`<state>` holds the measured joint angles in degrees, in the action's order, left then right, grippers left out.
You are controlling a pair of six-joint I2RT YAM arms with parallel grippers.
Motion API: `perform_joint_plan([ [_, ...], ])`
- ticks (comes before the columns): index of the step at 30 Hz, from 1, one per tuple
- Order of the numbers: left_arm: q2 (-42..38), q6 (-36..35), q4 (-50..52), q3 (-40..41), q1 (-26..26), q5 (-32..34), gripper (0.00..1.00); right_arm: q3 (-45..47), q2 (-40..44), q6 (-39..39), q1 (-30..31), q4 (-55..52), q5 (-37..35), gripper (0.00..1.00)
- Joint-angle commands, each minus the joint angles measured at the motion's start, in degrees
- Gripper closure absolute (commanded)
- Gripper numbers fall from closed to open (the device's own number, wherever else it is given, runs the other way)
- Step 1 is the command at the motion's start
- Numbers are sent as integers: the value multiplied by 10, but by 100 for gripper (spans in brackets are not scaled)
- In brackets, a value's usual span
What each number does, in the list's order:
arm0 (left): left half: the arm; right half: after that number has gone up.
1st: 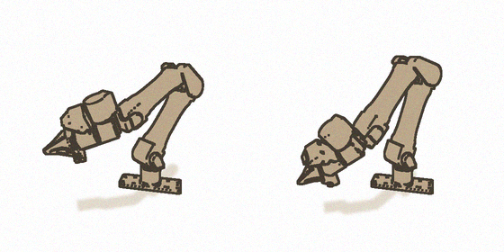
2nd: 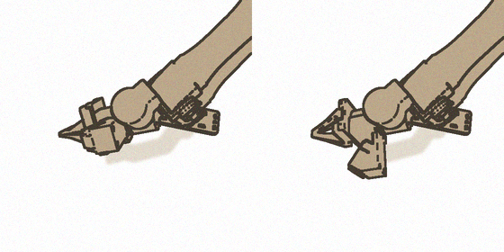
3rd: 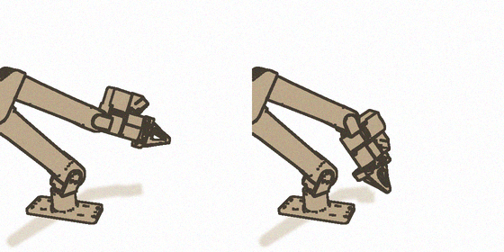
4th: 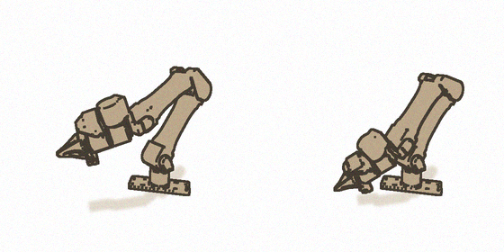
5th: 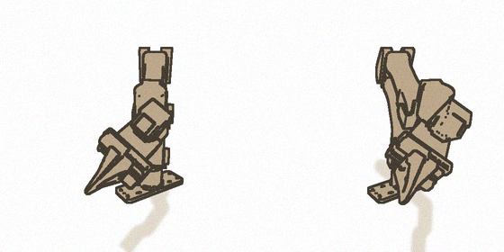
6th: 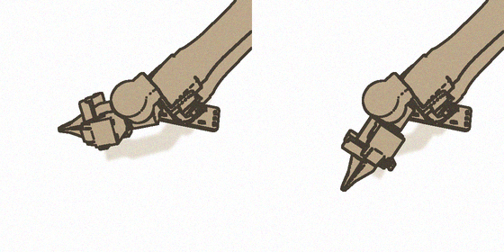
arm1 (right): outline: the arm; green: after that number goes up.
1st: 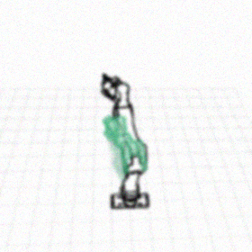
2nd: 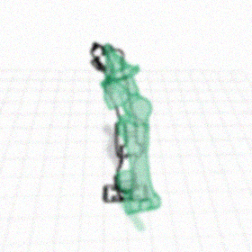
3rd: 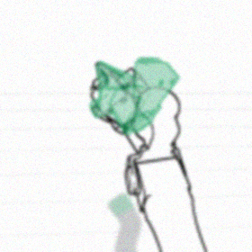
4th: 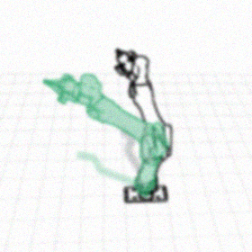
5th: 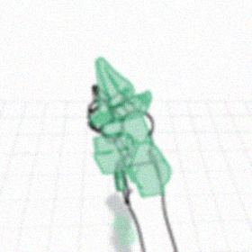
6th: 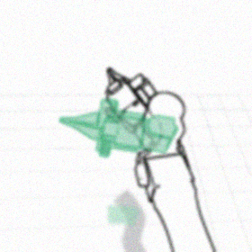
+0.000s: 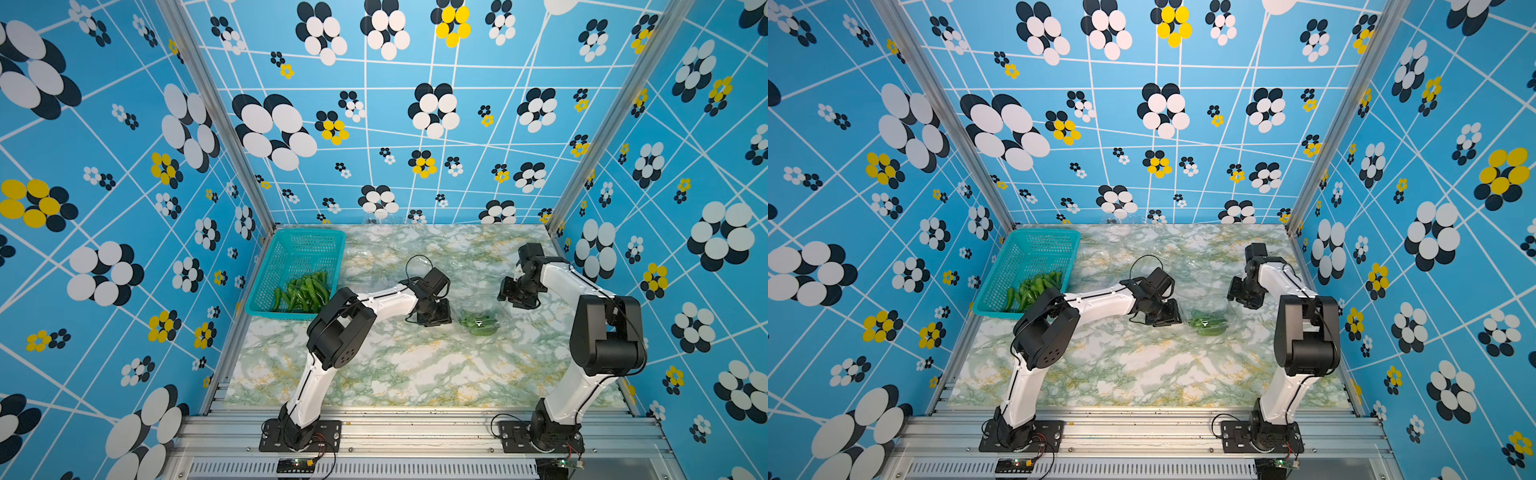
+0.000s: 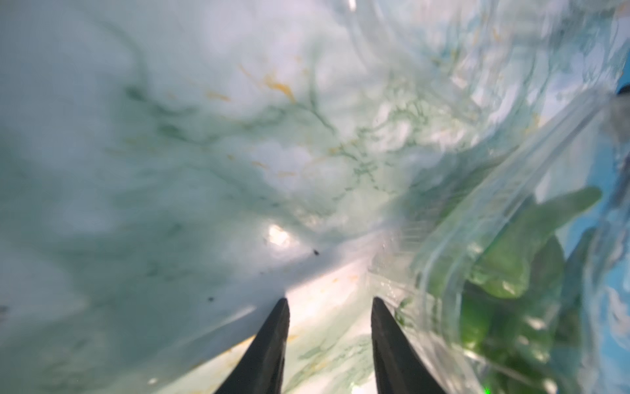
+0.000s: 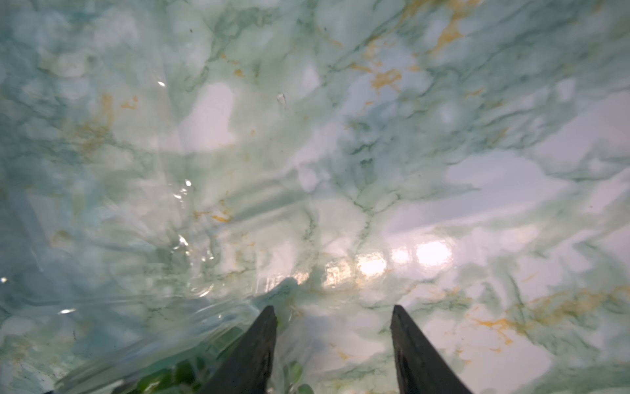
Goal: Take small green peppers out of containers
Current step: Adjust the packing box at the center of the board.
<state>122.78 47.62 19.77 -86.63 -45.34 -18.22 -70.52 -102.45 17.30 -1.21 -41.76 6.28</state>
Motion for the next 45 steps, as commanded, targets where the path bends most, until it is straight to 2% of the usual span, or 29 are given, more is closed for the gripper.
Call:
perform_joint_plan([
  [1,-21,1,-39,11,-4,21,58,43,26,11,24,-52,48,45],
  [10,-72,2,-64,81,33,40,58,111,99,42,66,-33,85,44],
  [16,-100,-7,-60,101,58,51,58,140,153,86,127,-18,82,44],
  [20,-129,-16,-46,119,80,70,52,129,186,93,131,-20,68,42],
  [25,-141,-34,-3,118,104,89,52,101,191,84,131,-27,84,41],
  [29,-193,-38,26,144,111,114,52,82,185,66,131,-38,95,41],
  [34,-308,-18,104,193,84,111,51,56,164,37,132,-54,131,41],
  [38,-374,31,144,242,34,94,50,39,150,26,134,-60,148,40],
  [42,-416,101,116,303,-22,77,50,25,138,22,146,-62,159,40],
  [45,-436,141,103,323,-58,92,48,18,130,22,167,-62,164,40],
])
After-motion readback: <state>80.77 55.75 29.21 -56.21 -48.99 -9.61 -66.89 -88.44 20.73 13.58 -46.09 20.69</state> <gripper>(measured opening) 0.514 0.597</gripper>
